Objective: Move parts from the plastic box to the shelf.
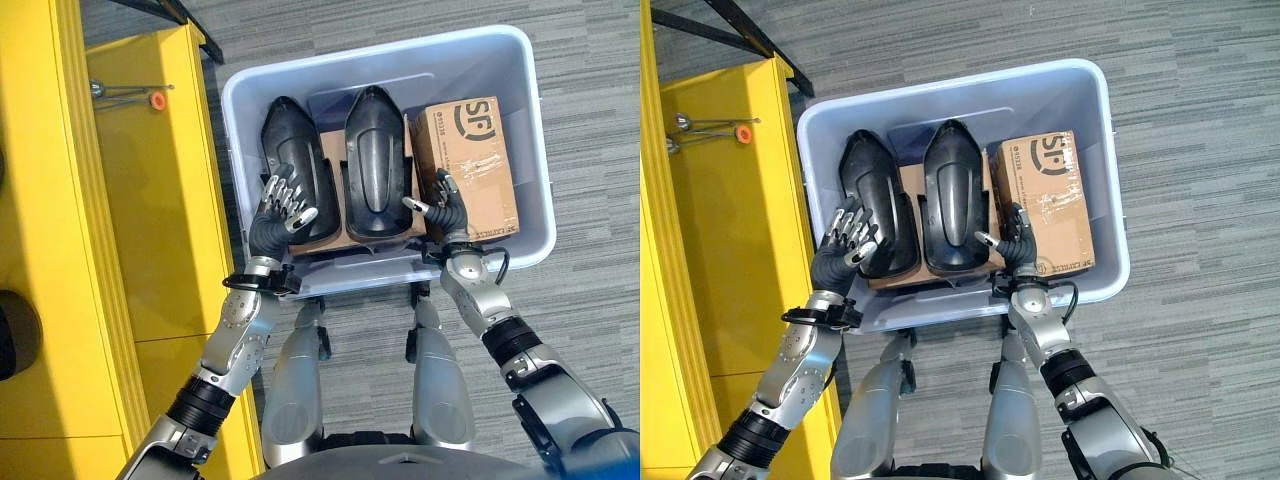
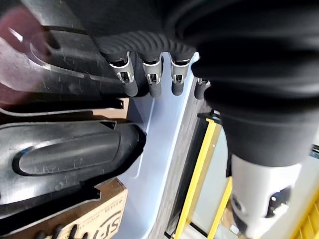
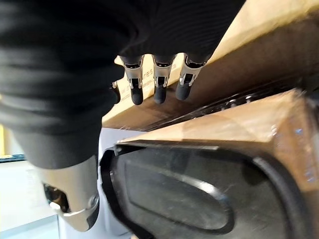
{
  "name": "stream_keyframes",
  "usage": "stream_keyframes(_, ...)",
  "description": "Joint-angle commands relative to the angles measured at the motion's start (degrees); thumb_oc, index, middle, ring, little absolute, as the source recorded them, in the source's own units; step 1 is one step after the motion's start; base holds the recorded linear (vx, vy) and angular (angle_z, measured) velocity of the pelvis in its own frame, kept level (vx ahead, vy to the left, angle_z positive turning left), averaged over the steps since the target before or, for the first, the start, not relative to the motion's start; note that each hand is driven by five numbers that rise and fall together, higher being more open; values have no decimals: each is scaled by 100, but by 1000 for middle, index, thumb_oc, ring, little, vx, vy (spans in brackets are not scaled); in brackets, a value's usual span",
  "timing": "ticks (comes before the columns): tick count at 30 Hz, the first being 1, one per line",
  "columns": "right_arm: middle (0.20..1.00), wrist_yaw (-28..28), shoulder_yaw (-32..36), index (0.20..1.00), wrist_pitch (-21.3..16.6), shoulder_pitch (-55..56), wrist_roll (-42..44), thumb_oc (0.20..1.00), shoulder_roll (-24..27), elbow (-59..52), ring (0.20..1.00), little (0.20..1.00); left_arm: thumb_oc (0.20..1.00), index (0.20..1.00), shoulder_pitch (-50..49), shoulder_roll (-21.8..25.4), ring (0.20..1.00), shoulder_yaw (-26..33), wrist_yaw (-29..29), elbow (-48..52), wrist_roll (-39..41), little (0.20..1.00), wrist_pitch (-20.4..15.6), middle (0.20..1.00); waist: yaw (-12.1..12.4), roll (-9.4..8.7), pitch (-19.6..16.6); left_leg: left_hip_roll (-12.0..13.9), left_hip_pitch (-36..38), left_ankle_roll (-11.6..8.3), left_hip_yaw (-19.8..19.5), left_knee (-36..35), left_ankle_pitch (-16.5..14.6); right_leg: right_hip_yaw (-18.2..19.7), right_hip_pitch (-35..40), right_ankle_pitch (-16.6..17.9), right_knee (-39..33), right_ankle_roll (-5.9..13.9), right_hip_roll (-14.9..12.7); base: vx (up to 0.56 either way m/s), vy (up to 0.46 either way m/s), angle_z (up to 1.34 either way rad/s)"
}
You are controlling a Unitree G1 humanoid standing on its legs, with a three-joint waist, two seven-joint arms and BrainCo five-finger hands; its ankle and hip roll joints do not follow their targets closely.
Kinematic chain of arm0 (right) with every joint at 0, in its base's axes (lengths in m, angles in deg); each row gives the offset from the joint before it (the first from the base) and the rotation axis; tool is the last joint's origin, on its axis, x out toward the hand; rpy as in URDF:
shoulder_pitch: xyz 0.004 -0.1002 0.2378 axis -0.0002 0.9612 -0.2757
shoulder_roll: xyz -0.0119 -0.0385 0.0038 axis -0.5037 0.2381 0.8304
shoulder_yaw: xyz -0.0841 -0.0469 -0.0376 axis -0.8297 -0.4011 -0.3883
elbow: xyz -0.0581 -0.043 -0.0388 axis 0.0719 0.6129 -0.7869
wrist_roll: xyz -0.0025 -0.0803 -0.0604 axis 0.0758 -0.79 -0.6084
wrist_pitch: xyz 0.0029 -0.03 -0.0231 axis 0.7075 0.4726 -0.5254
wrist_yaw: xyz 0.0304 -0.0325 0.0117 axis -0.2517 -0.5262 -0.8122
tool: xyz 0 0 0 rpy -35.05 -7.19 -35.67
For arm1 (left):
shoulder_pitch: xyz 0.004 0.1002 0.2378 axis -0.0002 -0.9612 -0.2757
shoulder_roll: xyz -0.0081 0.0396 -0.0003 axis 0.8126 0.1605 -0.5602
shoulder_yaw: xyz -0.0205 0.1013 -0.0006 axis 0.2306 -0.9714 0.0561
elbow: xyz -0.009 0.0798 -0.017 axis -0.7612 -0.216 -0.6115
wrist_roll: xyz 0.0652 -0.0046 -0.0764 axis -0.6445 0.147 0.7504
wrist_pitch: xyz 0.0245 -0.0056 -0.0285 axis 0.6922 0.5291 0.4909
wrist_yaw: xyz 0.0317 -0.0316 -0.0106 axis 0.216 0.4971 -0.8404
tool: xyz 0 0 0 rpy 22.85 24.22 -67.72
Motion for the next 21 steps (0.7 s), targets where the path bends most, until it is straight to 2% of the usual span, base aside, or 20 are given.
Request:
stream_keyframes(1,1000,-50,-54,1000,-270,-42,-127,1000,-115,-470,1000,1000,1000,1000,-63,91,1000,156,-52,314,-110,1000,-322,1000,67,-97,-50,225,-213,-94,-220,345,-58,-249,-46,-141,421,100,-205,0,0,0)
stream_keyframes(12,1000,73,11,1000,-267,-133,-142,1000,-164,-274,1000,1000,1000,1000,-91,129,1000,156,-97,391,-76,1000,-326,1000,111,-90,-52,198,-304,-76,-278,358,-64,-292,-68,-142,425,84,-224,0,0,1)
stream_keyframes(21,1000,202,27,1000,-190,-492,-120,1000,-228,645,1000,1000,1000,1000,-55,129,1000,95,-101,397,-45,1000,-343,1000,177,-39,-3,186,-387,-79,-310,366,-54,-277,-139,-153,450,69,-217,0,0,0)
